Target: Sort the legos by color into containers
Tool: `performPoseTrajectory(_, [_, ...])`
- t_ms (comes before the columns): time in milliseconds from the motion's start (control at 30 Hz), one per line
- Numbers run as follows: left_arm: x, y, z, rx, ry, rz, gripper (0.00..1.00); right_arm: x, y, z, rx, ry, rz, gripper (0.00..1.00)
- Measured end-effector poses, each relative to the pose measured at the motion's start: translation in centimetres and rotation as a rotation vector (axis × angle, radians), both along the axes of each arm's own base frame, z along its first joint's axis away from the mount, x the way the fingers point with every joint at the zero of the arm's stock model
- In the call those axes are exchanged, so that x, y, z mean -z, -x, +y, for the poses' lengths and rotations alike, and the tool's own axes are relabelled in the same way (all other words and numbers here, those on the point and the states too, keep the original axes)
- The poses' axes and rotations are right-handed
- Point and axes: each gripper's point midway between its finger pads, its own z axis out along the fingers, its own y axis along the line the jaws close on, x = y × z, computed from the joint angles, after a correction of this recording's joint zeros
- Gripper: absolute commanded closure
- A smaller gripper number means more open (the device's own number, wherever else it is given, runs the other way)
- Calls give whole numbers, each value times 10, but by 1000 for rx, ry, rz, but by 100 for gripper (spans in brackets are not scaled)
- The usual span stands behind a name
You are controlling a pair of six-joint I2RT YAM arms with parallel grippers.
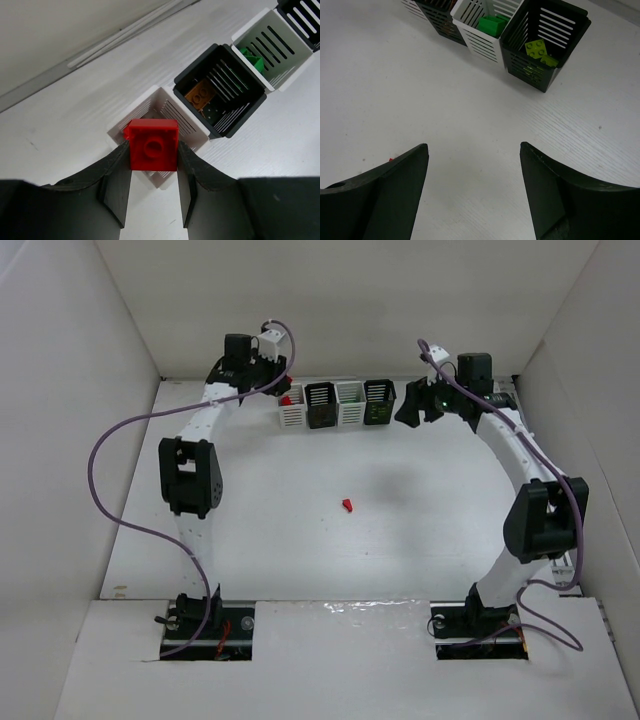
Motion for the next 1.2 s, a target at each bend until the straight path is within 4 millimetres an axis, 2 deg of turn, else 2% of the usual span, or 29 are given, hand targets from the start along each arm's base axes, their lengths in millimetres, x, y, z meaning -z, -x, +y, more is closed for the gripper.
performPoseTrajectory(100, [8, 2, -7, 19, -6, 14, 73, 1, -2, 0, 3, 3, 1, 21])
performPoseTrajectory(167, [14, 3, -12, 29, -8, 26, 61, 0, -4, 0, 5, 4, -2, 20])
performPoseTrajectory(300, [21, 1, -18, 36, -13, 38, 45, -1, -6, 0, 5, 4, -6, 20])
performPoseTrajectory(400, [21, 0, -17, 26, -13, 42, 39, -2, -6, 1, 4, 4, -8, 20])
performPoseTrajectory(533, [9, -6, -18, 10, 3, 25, 39, -2, -5, 4, -4, 5, -9, 20])
performPoseTrajectory(633, [-11, -13, -16, -8, 24, -16, 39, 0, 0, 15, -35, 16, -9, 21])
performPoseTrajectory(733, [-38, -13, -10, -45, 55, -45, 35, 8, 13, 42, -114, 40, -7, 24])
performPoseTrajectory(800, [-63, -11, 2, -98, 68, -78, 32, 22, 32, 66, -190, 66, 21, 27])
performPoseTrajectory(867, [-100, -6, 20, -169, 72, -142, 30, 38, 59, 92, -275, 99, 70, 29])
performPoseTrajectory(933, [-137, 10, 40, -235, 63, -213, 29, 53, 83, 115, -358, 128, 120, 32])
performPoseTrajectory(1000, [-169, 39, 59, -291, 54, -271, 26, 70, 105, 135, -427, 156, 175, 33])
performPoseTrajectory(1067, [-193, 68, 73, -333, 52, -336, 22, 92, 118, 143, -444, 202, 243, 33])
performPoseTrajectory(1133, [-204, 96, 87, -373, 50, -372, 19, 112, 126, 144, -428, 247, 306, 31])
performPoseTrajectory(1200, [-203, 115, 97, -401, 47, -390, 18, 127, 129, 142, -386, 293, 350, 28])
